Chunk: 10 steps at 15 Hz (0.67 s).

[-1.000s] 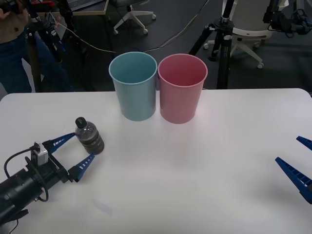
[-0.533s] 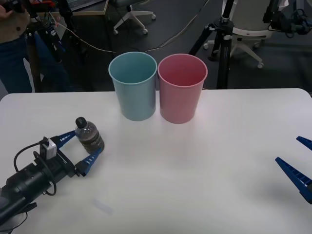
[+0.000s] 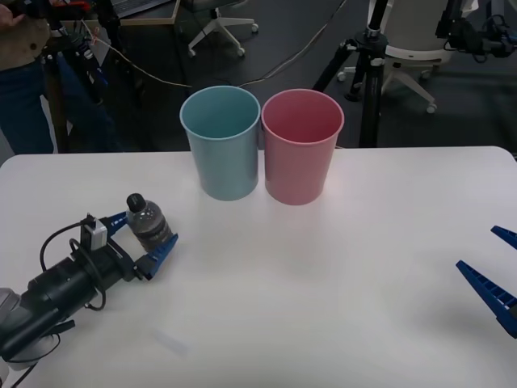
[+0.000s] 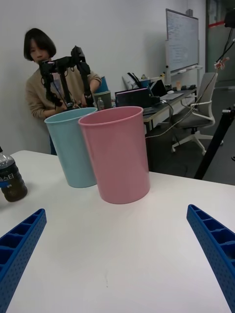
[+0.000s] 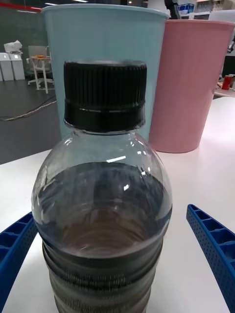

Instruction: Grasp the object on the table and drop it into the matching bin: aluminum can to the light blue bin, PET bottle to the pink bin.

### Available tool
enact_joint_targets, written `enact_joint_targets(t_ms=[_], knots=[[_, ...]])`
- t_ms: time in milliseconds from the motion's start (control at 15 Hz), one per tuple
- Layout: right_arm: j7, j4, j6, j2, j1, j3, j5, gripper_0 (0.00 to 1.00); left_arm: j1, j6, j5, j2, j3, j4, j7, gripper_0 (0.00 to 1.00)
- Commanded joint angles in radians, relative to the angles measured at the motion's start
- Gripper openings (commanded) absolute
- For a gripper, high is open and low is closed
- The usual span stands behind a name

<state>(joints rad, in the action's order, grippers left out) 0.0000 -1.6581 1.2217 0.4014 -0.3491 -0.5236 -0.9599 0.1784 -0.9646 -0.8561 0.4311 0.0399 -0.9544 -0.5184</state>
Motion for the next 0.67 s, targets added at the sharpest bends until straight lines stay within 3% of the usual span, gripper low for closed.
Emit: enact_joint_targets(t_ms=[67,667], knots=[[0.0,0.0,0.0,0.0,0.0,0.0,0.0,1.0,0.007,0.007,-0.001,0.0,-0.002,0.0,0.005,1.0],[0.0,0.0,0.0,0.0,0.0,0.0,0.0,1.0,0.018,0.007,-0.003,0.0,-0.002,0.0,0.011,1.0]])
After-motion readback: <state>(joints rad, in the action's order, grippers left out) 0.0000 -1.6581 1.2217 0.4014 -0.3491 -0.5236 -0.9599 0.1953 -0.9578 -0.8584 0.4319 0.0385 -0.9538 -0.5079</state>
